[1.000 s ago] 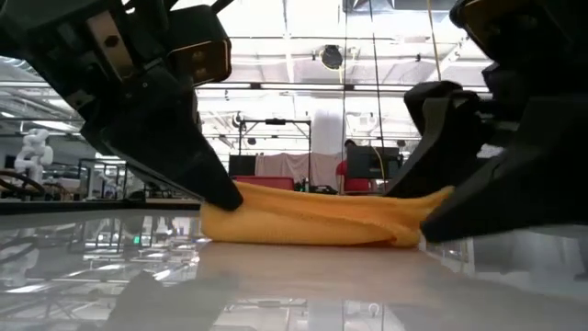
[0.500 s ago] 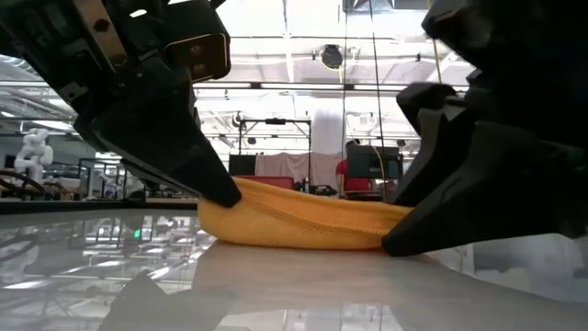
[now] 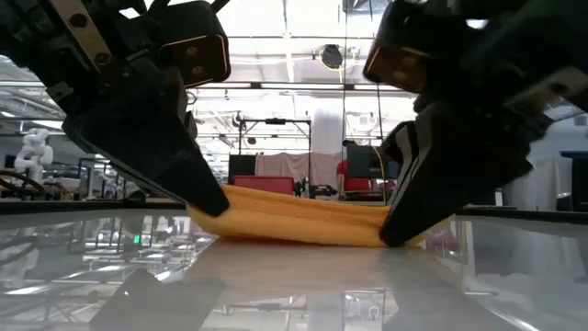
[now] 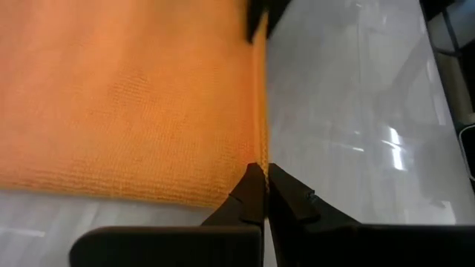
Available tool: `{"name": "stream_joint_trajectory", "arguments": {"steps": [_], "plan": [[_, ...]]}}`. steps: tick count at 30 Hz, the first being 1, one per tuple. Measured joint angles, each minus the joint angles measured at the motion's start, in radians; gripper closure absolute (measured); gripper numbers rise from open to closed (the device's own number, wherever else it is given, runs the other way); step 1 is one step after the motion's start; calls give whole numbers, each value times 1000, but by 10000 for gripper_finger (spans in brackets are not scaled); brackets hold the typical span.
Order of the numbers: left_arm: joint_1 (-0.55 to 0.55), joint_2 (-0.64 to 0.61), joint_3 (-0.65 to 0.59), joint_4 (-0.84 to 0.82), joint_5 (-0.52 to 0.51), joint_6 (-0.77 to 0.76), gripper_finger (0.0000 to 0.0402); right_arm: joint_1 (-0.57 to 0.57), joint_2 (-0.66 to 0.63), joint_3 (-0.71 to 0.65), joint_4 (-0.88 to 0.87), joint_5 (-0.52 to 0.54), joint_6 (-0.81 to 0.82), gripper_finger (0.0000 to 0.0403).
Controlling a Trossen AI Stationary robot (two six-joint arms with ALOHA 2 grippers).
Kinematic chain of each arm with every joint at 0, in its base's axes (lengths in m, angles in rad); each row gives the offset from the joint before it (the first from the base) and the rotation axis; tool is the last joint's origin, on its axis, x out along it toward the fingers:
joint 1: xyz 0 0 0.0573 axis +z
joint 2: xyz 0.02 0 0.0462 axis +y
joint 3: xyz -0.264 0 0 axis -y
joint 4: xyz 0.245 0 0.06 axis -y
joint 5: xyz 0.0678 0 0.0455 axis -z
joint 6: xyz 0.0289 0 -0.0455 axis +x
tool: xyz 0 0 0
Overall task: Roll towel
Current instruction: Roll the orange towel
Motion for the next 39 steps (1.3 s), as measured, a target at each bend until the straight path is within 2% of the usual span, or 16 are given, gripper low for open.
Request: {"name": "stream_joint_trajectory", "arguments": {"steps": [6,13,19,25,31,39], "plan": [[1,0,1,3,52,-1,395,-71,-53,1,-67,-135,71,402],[1,0,1,0,114,4,395,-140,-63,1,-36,-347,91,403],[1,0,2,2,154,51,392,-171,-63,2,-36,-461,109,403],[-7,-15,-4,-28,218,122,339,-211,-63,-6,-98,-540,126,403],[-18,-81,7,-20,177,273,278,-245,-63,-3,-109,-544,126,403],[-148,-45,74,-11,-27,674,270,-256,-65,-1,-91,-568,126,402]]}}
